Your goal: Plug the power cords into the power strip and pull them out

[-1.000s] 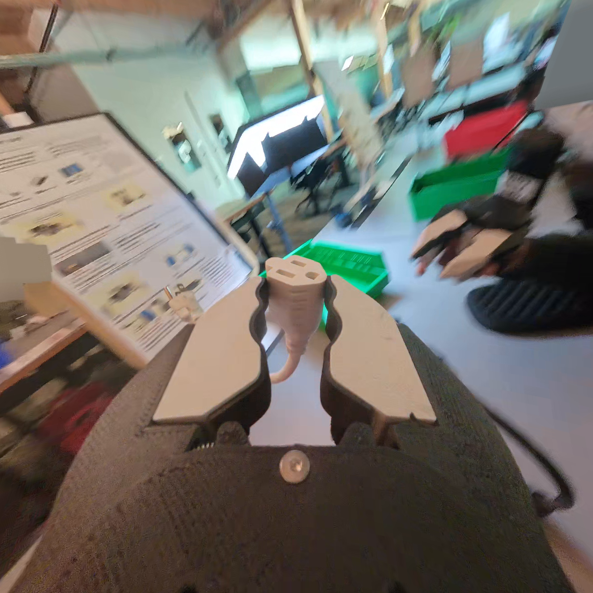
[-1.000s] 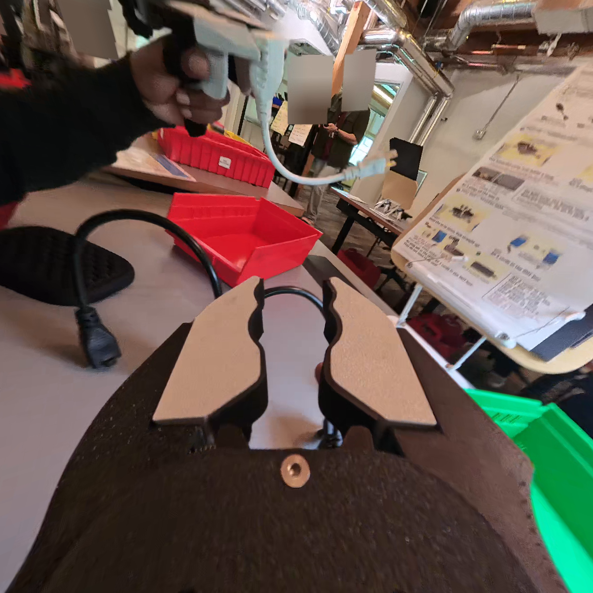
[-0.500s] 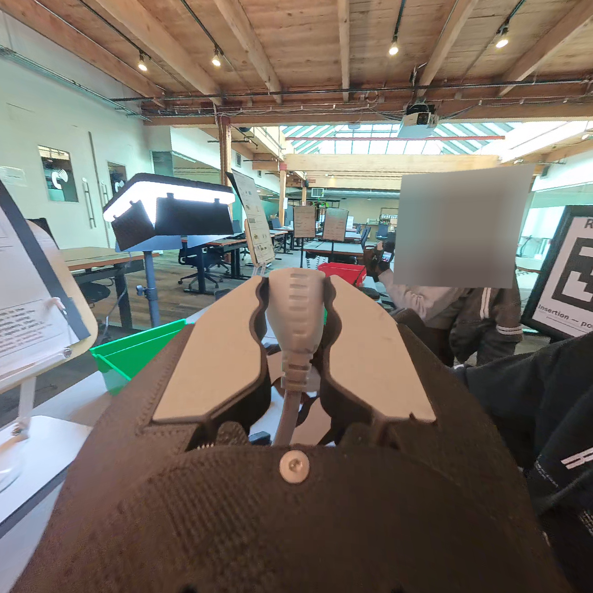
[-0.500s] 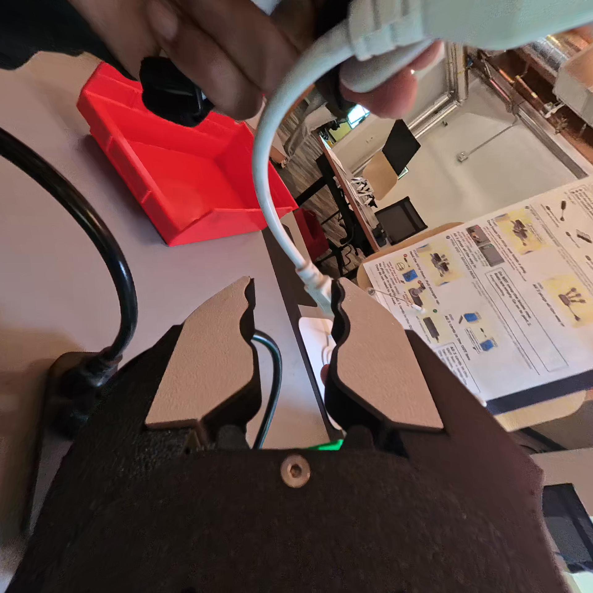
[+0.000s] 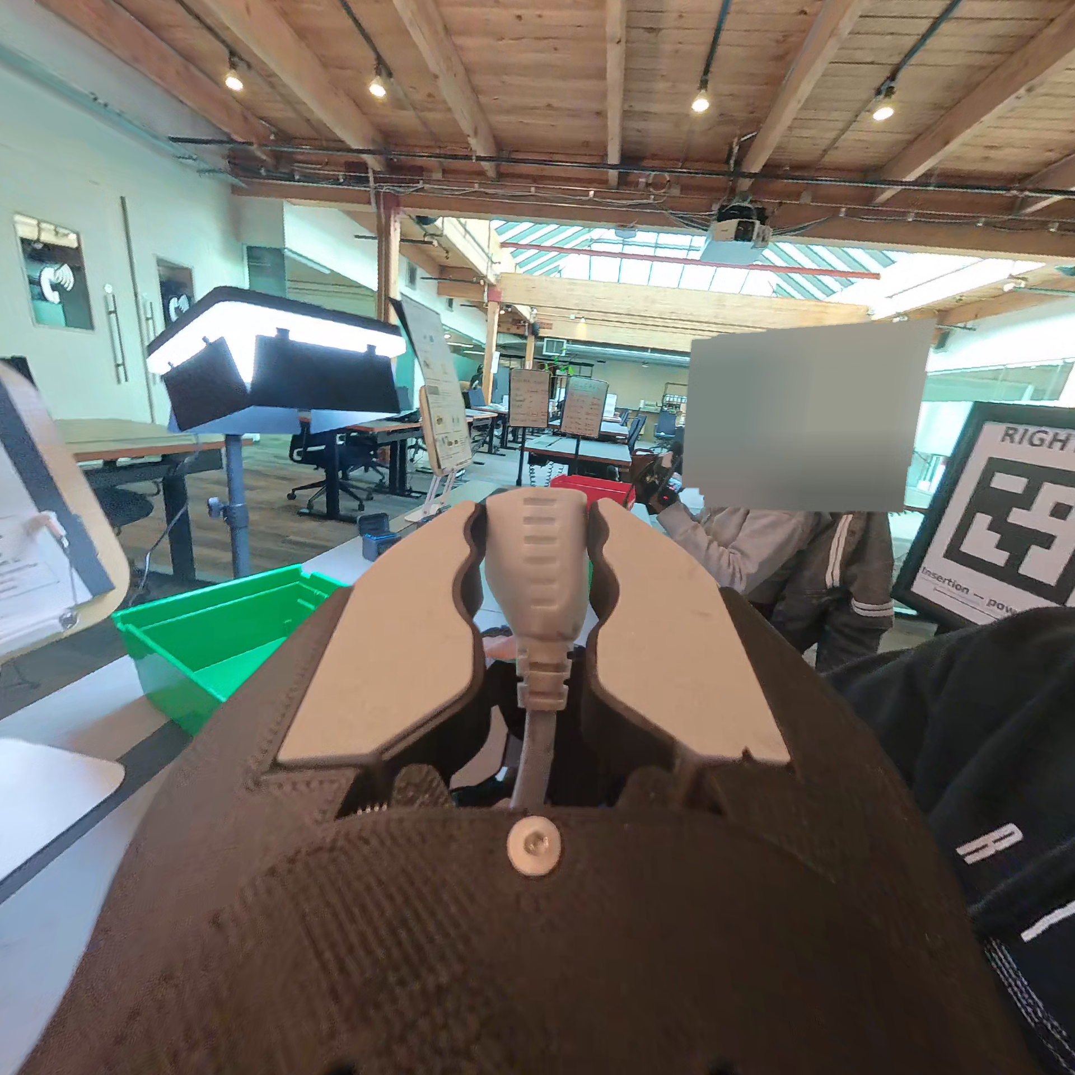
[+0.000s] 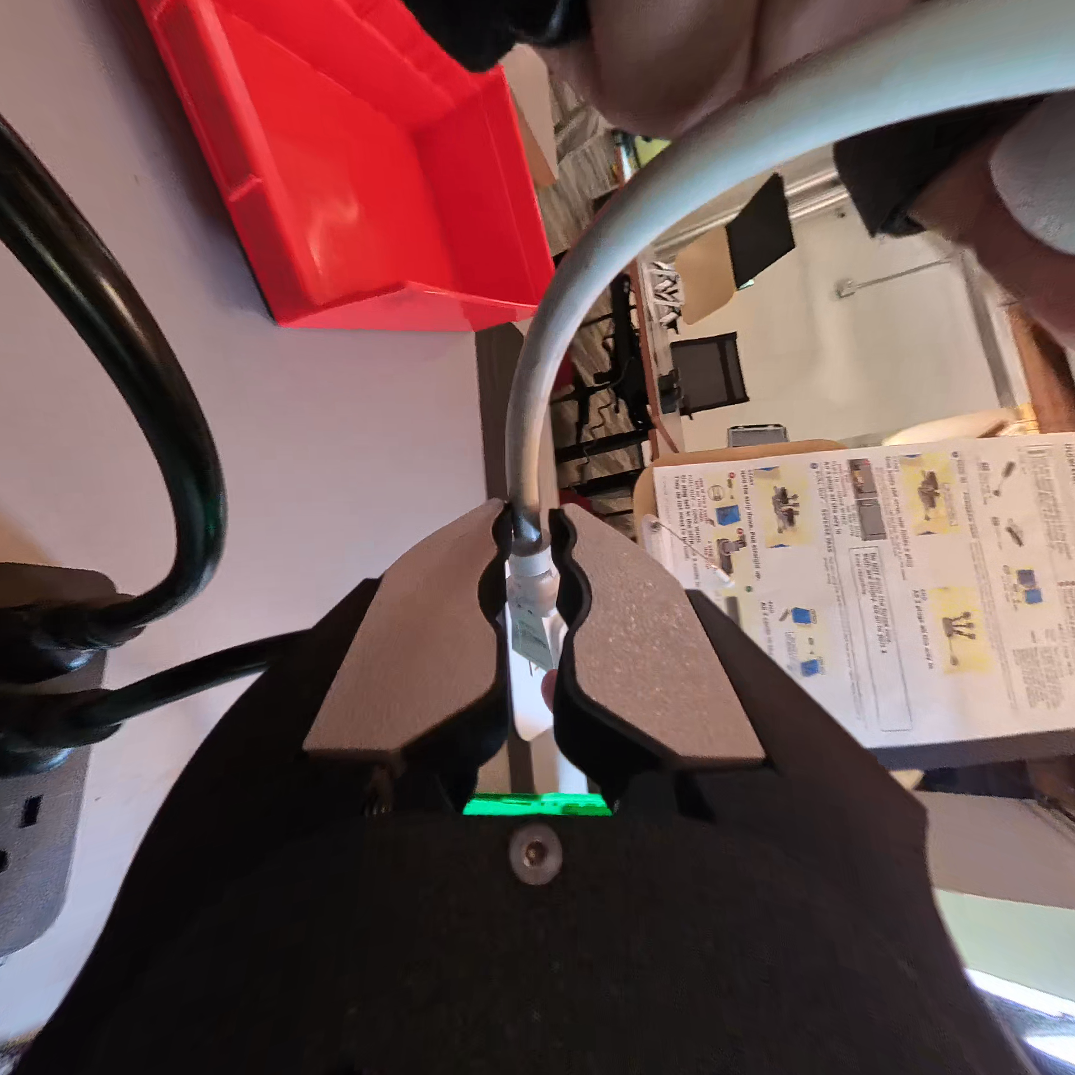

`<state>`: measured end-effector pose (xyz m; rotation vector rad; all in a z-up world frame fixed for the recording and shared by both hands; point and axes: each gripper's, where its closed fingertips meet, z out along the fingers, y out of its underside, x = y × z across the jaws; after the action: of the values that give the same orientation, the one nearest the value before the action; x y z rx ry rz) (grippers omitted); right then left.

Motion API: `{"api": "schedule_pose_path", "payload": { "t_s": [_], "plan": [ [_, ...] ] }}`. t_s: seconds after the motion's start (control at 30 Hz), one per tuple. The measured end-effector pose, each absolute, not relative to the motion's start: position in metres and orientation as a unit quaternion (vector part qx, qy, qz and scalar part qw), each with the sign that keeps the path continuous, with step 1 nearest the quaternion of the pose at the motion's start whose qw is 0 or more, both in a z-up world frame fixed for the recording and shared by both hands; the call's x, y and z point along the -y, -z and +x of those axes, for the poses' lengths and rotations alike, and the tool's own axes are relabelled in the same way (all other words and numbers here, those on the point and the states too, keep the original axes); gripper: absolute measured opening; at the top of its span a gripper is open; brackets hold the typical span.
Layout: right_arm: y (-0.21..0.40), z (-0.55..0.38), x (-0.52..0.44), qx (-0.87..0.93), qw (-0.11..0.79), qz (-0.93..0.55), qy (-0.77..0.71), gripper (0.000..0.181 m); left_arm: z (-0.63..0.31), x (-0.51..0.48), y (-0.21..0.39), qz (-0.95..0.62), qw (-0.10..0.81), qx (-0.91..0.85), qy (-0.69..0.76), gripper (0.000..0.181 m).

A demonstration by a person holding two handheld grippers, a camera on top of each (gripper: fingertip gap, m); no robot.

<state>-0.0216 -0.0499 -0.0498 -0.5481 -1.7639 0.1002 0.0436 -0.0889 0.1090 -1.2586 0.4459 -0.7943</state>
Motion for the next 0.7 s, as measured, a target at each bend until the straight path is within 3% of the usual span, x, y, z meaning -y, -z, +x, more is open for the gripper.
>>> {"api": "schedule_pose_path", "payload": {
  "t_s": [0.2, 0.43, 0.7],
  "plan": [
    [0.043, -0.017, 0.051, 0.74, 0.549, -0.332, -0.203, 0.012, 0.007, 0.08, -0.105, -0.578, 0.728, -0.181, 0.321, 0.05],
    [-0.005, 0.005, 0.037, 0.633, 0.497, -0.419, -0.42, 0.011, 0.0, 0.056, -0.036, -0.66, 0.657, -0.268, 0.246, 0.049],
    [-0.025, 0.018, 0.009, 0.515, 0.472, -0.465, -0.543, 0.01, 0.033, 0.028, 0.011, -0.702, 0.626, -0.319, 0.12, 0.052]
  ]
}}
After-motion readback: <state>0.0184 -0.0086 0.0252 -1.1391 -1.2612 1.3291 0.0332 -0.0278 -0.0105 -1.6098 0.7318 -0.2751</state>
